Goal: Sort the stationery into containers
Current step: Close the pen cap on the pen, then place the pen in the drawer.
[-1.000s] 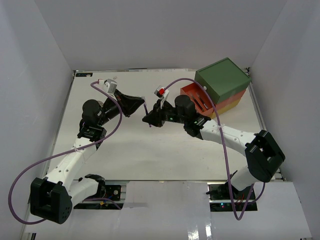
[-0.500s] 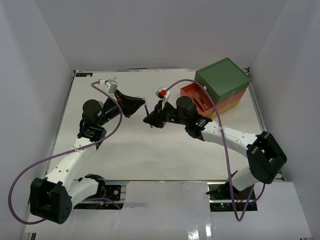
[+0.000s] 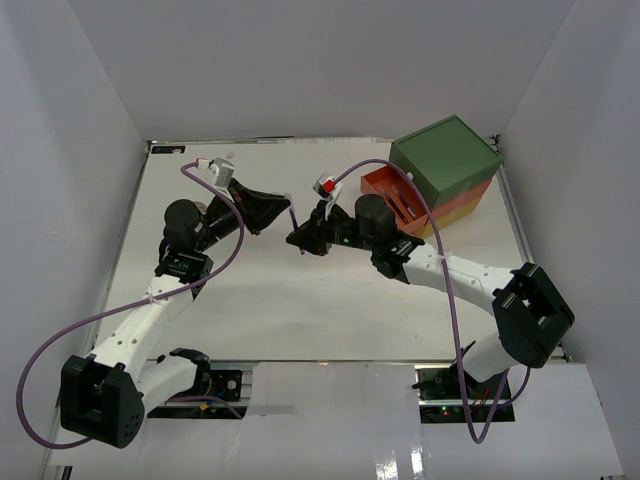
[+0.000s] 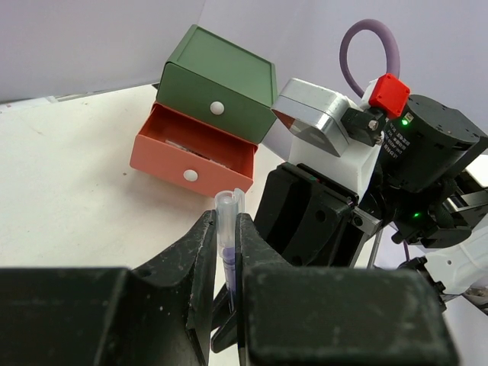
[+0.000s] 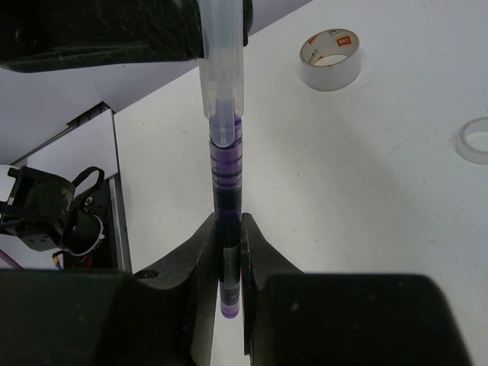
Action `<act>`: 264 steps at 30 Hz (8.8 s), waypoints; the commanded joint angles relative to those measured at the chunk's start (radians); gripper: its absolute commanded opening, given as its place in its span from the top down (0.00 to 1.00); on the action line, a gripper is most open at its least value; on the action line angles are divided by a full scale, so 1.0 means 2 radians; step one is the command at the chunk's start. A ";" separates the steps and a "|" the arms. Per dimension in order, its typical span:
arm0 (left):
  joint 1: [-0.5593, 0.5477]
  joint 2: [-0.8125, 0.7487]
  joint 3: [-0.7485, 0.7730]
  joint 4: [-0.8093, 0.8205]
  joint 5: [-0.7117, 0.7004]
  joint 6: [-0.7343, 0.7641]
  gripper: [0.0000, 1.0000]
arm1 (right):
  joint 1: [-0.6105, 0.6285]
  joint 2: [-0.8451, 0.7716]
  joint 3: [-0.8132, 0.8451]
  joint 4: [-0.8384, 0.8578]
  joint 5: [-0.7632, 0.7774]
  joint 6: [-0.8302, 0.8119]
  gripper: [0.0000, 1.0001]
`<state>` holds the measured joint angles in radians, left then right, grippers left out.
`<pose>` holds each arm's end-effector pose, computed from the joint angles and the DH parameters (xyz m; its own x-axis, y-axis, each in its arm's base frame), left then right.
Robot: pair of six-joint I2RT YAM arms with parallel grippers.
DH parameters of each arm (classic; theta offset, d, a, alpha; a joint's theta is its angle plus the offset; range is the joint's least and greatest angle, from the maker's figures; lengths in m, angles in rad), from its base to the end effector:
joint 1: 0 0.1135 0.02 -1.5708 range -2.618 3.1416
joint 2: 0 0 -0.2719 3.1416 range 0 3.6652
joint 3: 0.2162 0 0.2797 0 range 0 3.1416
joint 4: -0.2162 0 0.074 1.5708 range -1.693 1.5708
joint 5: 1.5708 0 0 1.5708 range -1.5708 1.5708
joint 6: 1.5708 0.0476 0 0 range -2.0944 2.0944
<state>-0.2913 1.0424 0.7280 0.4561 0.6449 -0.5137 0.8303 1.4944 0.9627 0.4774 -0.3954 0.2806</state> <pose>0.2525 -0.1056 0.3367 -0.2751 -0.3275 -0.9039 0.7628 0.4979 -0.4125 0.2448 0.2950 0.2914 -0.2957 0.0553 -0.9537 -0.8937 0.3366 0.2966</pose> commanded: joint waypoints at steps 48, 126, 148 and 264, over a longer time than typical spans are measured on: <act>0.001 0.012 0.120 -0.055 0.229 0.078 0.37 | -0.060 -0.069 -0.031 0.082 -0.233 -0.075 0.92; -0.038 0.068 0.087 -0.069 0.235 0.083 0.96 | -0.062 -0.049 0.042 0.062 -0.190 -0.057 0.92; -0.043 0.091 0.057 -0.027 0.270 0.044 1.00 | -0.066 -0.058 0.087 0.123 -0.223 -0.023 0.92; 0.013 0.097 0.118 -0.338 -0.243 0.084 0.04 | -0.168 0.000 0.179 -0.363 0.276 -0.291 0.37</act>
<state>-0.2703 1.2682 0.9710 -0.2176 0.1467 -0.3481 0.4854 1.5665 1.2926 -0.2680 0.2497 -0.3183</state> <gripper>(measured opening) 0.962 0.619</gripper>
